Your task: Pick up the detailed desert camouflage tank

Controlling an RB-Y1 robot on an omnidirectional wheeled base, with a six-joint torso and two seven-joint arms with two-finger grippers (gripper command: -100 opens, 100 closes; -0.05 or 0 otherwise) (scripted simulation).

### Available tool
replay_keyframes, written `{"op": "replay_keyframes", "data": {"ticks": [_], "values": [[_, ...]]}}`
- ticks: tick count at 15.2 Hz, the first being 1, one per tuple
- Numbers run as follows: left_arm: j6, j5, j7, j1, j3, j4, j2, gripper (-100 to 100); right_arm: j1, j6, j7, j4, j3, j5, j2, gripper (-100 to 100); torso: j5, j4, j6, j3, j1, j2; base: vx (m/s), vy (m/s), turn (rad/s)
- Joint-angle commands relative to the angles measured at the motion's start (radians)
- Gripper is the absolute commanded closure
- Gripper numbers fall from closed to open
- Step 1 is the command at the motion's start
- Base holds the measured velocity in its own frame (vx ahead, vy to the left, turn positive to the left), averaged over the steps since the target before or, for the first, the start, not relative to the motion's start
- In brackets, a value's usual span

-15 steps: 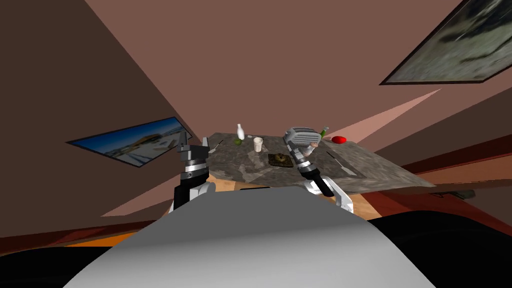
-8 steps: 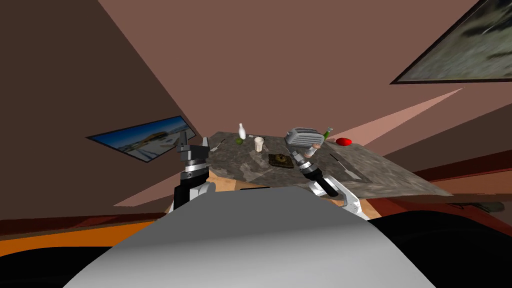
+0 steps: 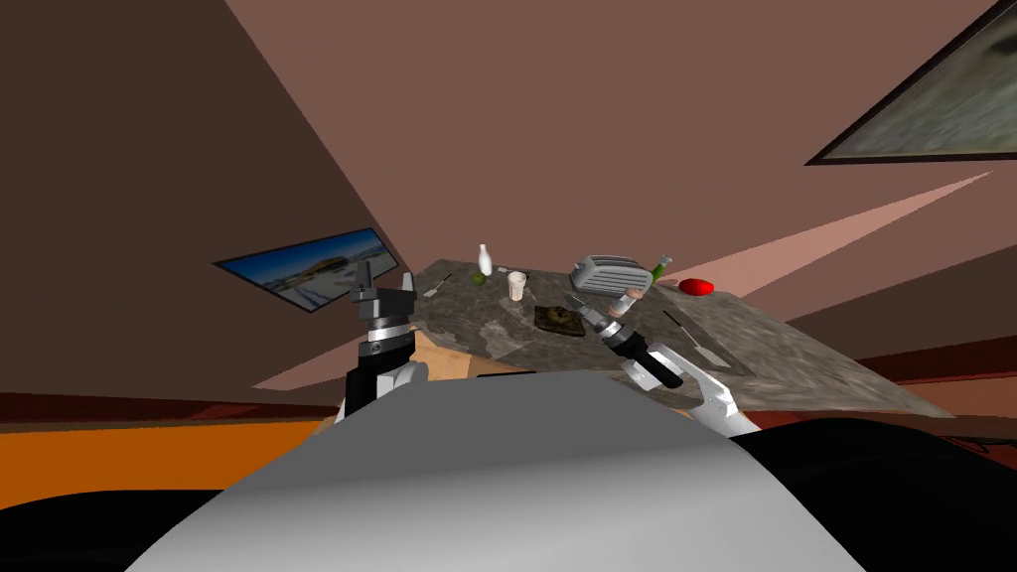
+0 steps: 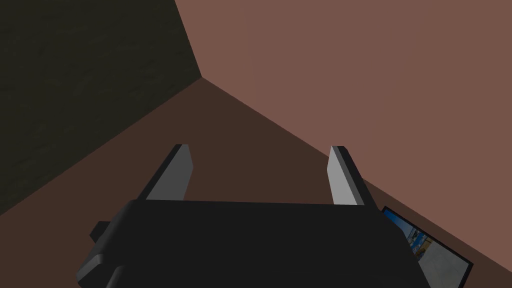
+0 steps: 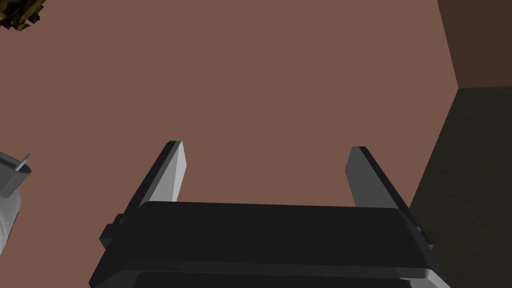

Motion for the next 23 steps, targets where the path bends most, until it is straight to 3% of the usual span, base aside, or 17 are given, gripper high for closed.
{"op": "replay_keyframes", "data": {"ticks": [1,3,4,6,7,9,10,23], "values": [[0.000,0.000,0.000,0.000,0.000,0.000,0.000,0,0.004,-0.013,0.000,0.027,0.008,0.019,-0.050,-100,0.000,0.000,0.000,0.000,0.000,0.000,-0.015,-0.027,0.129],[0.000,0.000,0.000,0.000,0.000,0.000,0.000,0,0.004,-0.013,0.000,0.027,0.008,0.019,-0.082,-100,0.000,0.000,0.000,0.000,0.000,0.000,-0.017,-0.032,0.093],[0.000,0.000,0.000,0.000,0.000,0.000,0.000,0,0.007,-0.025,-0.001,0.053,0.016,0.035,-0.111,-100,0.000,0.000,0.000,0.000,0.000,0.000,-0.017,-0.029,0.111],[0.000,0.000,0.000,0.000,0.000,0.000,0.000,0,0.007,-0.025,-0.001,0.053,0.016,0.035,-0.146,-100,0.000,0.000,0.000,0.000,0.000,0.000,-0.018,-0.026,0.100],[0.000,0.000,0.000,0.000,0.000,0.000,0.000,0,0.010,-0.037,-0.002,0.078,0.024,0.051,-0.176,-100,0.000,0.000,0.000,0.000,0.000,0.000,-0.016,-0.029,0.122],[0.000,0.000,0.000,0.000,0.000,0.000,0.000,0,0.010,-0.037,-0.002,0.078,0.024,0.051,-0.211,-100,0.000,0.000,0.000,0.000,0.000,0.000,-0.014,-0.026,0.099],[0.000,0.000,0.000,0.000,0.000,0.000,0.000,0,0.014,-0.050,-0.004,0.103,0.032,0.067,-0.241,-100,0.000,0.000,0.000,0.000,0.000,0.000,-0.020,-0.018,0.138],[0.000,0.000,0.000,0.000,0.000,0.000,0.000,0,0.029,-0.101,-0.011,0.199,0.071,0.132,-0.517,-100,0.000,0.000,-0.001,0.000,0.002,-0.001,-0.017,-0.016,0.110]]}}
